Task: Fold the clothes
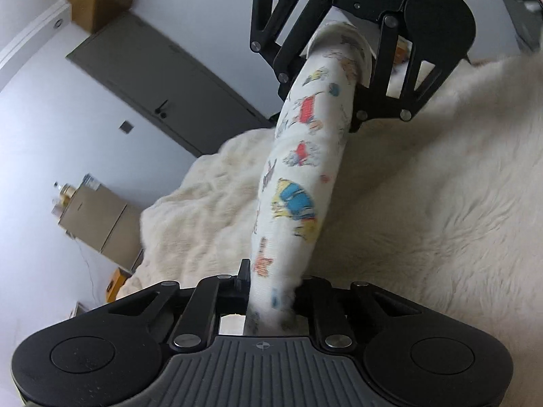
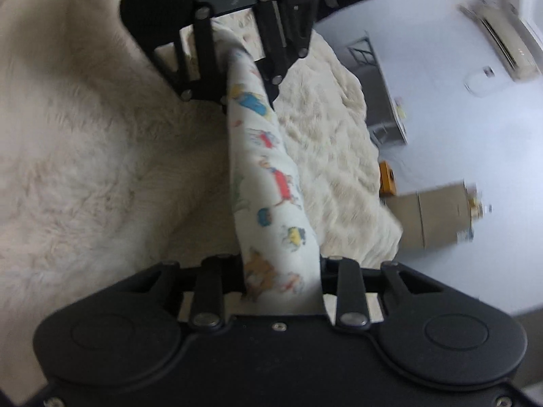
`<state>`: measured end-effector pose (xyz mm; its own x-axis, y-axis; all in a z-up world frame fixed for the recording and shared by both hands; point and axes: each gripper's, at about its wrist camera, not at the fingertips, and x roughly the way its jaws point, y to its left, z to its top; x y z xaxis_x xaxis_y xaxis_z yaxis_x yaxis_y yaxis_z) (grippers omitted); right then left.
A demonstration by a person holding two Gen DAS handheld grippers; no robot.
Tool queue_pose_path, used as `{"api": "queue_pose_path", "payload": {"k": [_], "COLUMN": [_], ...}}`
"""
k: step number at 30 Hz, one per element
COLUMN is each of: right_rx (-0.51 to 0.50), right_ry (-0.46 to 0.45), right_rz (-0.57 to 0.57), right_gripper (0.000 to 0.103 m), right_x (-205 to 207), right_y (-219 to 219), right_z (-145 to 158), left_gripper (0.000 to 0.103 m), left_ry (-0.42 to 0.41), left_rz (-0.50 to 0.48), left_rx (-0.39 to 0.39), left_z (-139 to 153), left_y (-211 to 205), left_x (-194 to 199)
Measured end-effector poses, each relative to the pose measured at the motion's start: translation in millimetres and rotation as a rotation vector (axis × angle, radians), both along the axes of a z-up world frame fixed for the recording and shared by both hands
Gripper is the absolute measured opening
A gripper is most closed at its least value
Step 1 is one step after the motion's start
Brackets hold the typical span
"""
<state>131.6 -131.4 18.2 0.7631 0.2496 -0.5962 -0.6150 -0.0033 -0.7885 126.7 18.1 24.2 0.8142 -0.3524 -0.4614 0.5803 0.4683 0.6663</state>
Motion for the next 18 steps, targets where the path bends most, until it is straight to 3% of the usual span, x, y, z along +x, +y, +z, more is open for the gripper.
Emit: {"api": "queue_pose_path", "payload": {"k": [3, 7, 13, 16, 18], "right_rx": [-0.031, 0.014, 0.071, 0.129, 0.18], "right_ry": [0.042, 0.068, 0.112, 0.04, -0.025], "right_rz": [0.05, 0.125, 0.224, 0.292, 0.324], "right_gripper": [0.027, 0.026, 0.026, 0.026, 0.026], "right_x": [0, 7, 30, 41, 46], "right_y": [28, 80, 159, 228, 271], "right_z": [29, 70, 76, 64, 56], "left_gripper": [0.013, 0.013, 0.013, 0.014, 0.014], "left_ry": [0.064, 0.037, -0.043, -0.11, -0.254], "left_rz": [0.034, 0.1, 0.238, 0.346, 0.443], "left_rx": [-0.06, -0.093, 0.076, 0.179, 0.307], "left_z": [32, 59, 63, 53, 41], "left_y": [41, 88, 162, 212, 248], "left_x": [4, 2, -12, -10, -12]}}
